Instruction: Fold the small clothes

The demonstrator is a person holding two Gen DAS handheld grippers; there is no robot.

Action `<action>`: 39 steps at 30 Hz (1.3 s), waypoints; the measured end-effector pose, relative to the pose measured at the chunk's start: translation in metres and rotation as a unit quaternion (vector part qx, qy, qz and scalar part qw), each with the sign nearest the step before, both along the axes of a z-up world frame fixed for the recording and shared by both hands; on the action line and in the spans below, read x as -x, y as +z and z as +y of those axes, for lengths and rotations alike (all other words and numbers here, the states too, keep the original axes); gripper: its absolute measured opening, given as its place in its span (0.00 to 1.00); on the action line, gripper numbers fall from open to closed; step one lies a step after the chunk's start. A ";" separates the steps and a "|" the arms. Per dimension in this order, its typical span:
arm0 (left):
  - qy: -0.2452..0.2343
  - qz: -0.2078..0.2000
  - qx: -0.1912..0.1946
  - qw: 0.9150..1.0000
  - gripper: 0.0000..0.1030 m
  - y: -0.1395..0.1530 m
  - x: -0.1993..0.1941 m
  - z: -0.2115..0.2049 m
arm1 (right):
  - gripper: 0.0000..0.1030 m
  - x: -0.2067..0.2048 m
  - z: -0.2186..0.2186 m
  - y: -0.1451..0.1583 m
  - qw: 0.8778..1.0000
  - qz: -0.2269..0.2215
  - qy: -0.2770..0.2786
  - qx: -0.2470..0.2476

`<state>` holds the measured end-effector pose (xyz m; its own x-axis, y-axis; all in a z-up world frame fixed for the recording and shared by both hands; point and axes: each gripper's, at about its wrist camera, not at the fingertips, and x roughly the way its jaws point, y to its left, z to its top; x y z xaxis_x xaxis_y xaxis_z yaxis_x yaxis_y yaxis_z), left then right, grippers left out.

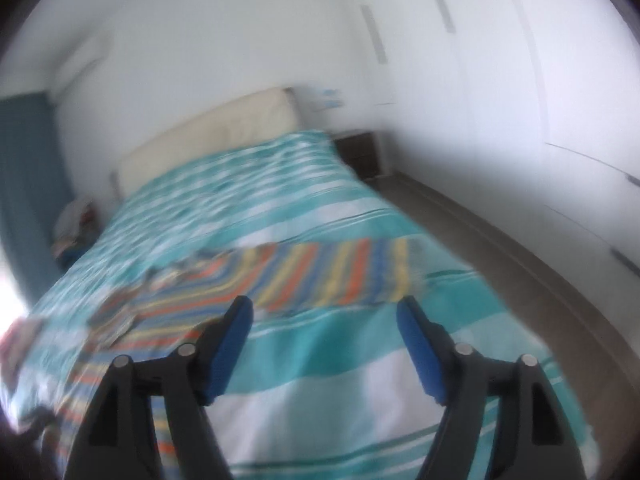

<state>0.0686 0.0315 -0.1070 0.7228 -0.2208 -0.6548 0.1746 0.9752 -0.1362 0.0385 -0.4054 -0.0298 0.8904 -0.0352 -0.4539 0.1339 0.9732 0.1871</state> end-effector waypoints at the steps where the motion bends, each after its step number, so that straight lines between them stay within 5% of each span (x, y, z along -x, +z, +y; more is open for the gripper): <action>1: -0.003 0.001 -0.005 1.000 0.94 -0.001 0.001 -0.002 | 0.73 0.000 0.012 -0.008 1.000 -0.003 0.022 0.007; 7: -0.007 0.004 -0.010 1.000 0.94 -0.002 0.005 -0.004 | 0.73 -0.013 0.067 -0.026 0.989 0.011 0.121 0.084; 13: 0.000 0.018 0.013 1.000 0.94 0.000 0.006 0.004 | 0.73 -0.012 0.066 -0.035 0.989 0.026 0.125 0.070; 18: -0.013 0.066 0.075 0.995 0.94 0.024 0.010 0.023 | 0.74 -0.013 0.055 -0.034 0.992 0.030 0.111 0.043; 22: -0.036 0.094 0.135 0.986 0.94 0.076 -0.002 0.053 | 0.74 -0.014 0.057 -0.036 0.992 0.039 0.116 0.040; 24: -0.040 0.091 0.110 0.989 0.96 0.106 -0.019 0.056 | 0.74 -0.018 0.062 -0.038 0.990 0.045 0.123 0.046; 28: -0.098 0.059 -0.039 0.993 0.97 0.136 -0.062 0.011 | 0.74 -0.026 0.074 -0.047 0.986 0.070 0.138 0.062; 32: -0.190 0.064 -0.147 0.969 0.96 0.101 -0.117 -0.056 | 0.74 -0.026 0.083 -0.053 0.982 0.085 0.152 0.077; 36: -0.214 0.108 -0.180 0.954 0.81 0.047 -0.172 -0.090 | 0.74 -0.024 0.084 -0.056 0.980 0.091 0.156 0.079; 39: -0.204 0.132 -0.192 0.951 0.76 0.009 -0.206 -0.096 | 0.74 -0.025 0.080 -0.056 0.981 0.092 0.154 0.066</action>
<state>0.2744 -0.0644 -0.0982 0.4273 -0.1543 -0.8908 0.5575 0.8207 0.1252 0.0638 -0.3256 -0.0858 0.7708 0.1537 -0.6182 -0.1517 0.9868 0.0562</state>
